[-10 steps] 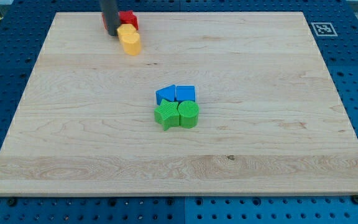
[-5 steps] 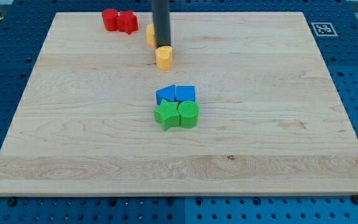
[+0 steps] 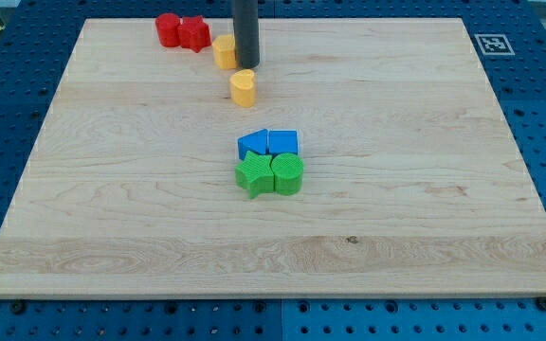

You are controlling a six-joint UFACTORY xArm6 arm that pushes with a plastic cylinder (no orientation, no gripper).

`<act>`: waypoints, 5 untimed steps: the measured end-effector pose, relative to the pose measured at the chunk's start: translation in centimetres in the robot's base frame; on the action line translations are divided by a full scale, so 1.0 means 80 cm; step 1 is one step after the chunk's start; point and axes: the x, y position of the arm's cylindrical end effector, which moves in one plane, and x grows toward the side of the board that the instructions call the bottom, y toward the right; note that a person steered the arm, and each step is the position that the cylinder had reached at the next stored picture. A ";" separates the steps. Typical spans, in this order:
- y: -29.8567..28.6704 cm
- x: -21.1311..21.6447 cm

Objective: Move yellow heart closer to the blue triangle

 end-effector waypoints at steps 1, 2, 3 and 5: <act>0.000 0.044; 0.001 0.070; 0.002 0.091; 0.008 0.103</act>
